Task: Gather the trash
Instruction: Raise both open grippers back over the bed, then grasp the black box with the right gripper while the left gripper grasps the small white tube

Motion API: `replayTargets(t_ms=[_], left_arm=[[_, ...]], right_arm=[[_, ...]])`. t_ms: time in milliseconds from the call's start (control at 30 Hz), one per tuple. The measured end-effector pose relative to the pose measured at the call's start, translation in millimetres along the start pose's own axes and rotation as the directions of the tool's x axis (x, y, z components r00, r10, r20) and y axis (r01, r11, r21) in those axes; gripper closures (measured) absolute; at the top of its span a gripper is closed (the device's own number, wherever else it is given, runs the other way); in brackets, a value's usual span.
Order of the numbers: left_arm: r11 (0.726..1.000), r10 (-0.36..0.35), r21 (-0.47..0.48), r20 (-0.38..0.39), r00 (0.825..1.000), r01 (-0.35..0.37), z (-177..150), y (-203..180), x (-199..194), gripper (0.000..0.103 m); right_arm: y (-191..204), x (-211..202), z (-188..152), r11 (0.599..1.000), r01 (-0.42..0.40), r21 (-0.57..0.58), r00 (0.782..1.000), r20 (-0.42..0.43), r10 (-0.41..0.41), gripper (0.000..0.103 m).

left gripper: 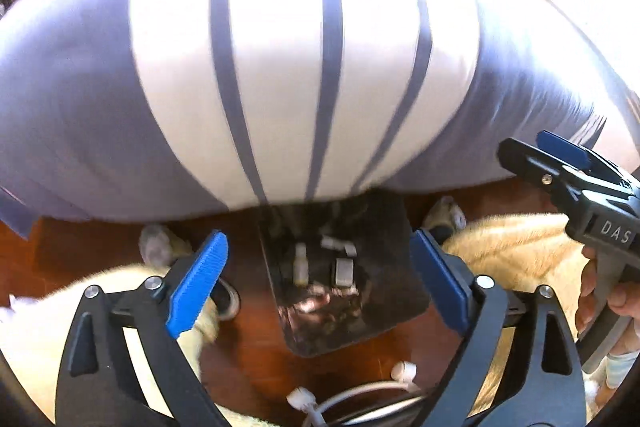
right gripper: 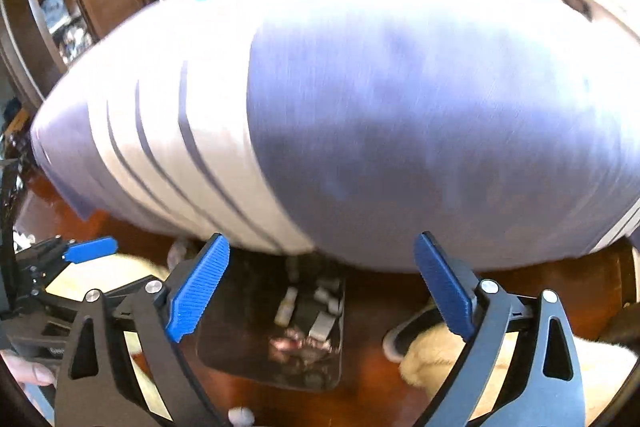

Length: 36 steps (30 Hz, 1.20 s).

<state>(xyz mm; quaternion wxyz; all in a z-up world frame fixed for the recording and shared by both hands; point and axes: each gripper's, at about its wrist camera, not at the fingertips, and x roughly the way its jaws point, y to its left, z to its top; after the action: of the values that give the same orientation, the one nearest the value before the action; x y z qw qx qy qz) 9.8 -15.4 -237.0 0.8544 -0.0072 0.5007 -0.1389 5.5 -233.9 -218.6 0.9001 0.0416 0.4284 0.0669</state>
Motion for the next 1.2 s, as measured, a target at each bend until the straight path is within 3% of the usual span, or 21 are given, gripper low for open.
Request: replayTargets(t_ms=[267, 467, 700, 833, 1033, 1200], left_arm=[[0.999, 0.012, 0.044, 0.165, 0.986, -0.019, 59, -9, -54, 0.013], [0.997, 0.022, 0.064, 0.229, 0.973, -0.037, 102, -15, -55, 0.013], [0.995, 0.018, 0.095, 0.234, 0.972, -0.041, 157, -21, -33, 0.015], [0.994, 0.003, 0.109, 0.224, 0.975, -0.028, 183, -23, -17, 0.022], [0.992, -0.032, 0.125, 0.187, 0.982, 0.008, 213, -27, 11, 0.035], [0.991, -0.063, 0.13, 0.178, 0.982, 0.04, 225, -29, 24, 0.038]], right_arm=[[-14, -38, 56, 0.999, 0.045, 0.008, 0.99, 0.135, -0.046, 0.007], [-27, -32, 102, 0.995, 0.098, 0.003, 0.979, 0.179, -0.097, 0.007], [-41, -5, 157, 0.99, 0.117, 0.075, 0.971, 0.199, -0.13, 0.007], [-39, 16, 184, 0.985, 0.139, 0.102, 0.968, 0.197, -0.157, 0.007], [-43, 51, 226, 0.967, 0.182, 0.176, 0.965, 0.158, -0.21, 0.007], [-46, 82, 245, 0.951, 0.231, 0.204, 0.962, 0.101, -0.256, 0.007]])
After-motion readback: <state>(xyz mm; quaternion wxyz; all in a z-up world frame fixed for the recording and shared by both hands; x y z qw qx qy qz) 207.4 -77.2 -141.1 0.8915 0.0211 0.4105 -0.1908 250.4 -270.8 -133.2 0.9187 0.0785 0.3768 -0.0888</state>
